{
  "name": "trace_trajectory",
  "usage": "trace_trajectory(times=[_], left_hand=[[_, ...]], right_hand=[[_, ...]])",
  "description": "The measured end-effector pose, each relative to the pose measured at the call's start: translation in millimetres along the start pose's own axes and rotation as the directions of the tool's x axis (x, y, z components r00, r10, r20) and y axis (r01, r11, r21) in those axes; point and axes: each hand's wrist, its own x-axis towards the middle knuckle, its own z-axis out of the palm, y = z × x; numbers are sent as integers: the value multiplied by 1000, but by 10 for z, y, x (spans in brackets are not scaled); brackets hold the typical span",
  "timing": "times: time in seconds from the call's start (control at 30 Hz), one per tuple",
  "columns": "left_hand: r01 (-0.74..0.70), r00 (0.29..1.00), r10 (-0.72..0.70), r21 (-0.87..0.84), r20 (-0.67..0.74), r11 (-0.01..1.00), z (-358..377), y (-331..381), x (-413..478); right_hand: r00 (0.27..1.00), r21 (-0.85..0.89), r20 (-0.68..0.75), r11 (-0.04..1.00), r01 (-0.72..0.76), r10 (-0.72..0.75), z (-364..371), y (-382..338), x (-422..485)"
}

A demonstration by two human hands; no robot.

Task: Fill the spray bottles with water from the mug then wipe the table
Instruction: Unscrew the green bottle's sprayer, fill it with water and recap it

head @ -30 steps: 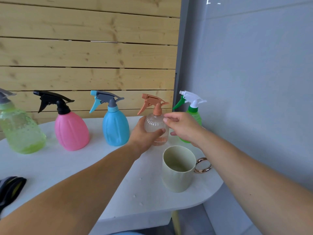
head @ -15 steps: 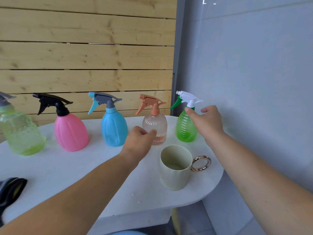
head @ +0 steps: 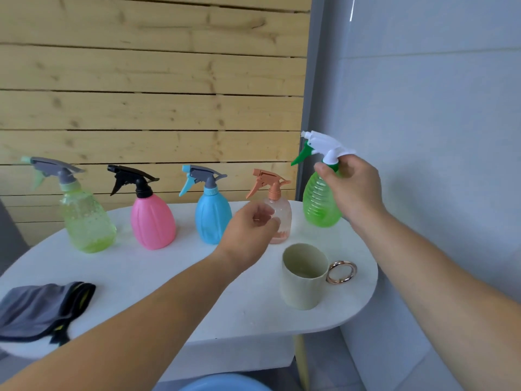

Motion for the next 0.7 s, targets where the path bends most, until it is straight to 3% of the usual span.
trace_trajectory(times=[0.17, 0.27, 0.4, 0.53, 0.63, 0.7], left_hand=[[-269, 962, 264, 77, 72, 960, -259, 271, -655], [-300, 954, 295, 127, 58, 946, -406, 336, -1067], [-213, 976, 216, 218, 9, 953, -683, 208, -1736], [-94, 995, 89, 134, 39, 987, -888, 5, -2216], [153, 963, -104, -189, 248, 970, -1028, -177, -2401], [352, 884, -127, -464, 450, 813, -1092, -297, -2456]], right_hand=[[996, 212, 92, 977, -19, 0, -158, -876, -631], [969, 328, 237, 933, -147, 70, -175, -1154, -1041], [868, 398, 471, 840, -370, 159, -188, -1290, -1539], [719, 382, 655, 720, -580, 232, -163, -1227, -1897], [641, 360, 716, 642, -677, 274, -132, -1114, -2130], [596, 356, 751, 586, -728, 285, -136, -1041, -2225]])
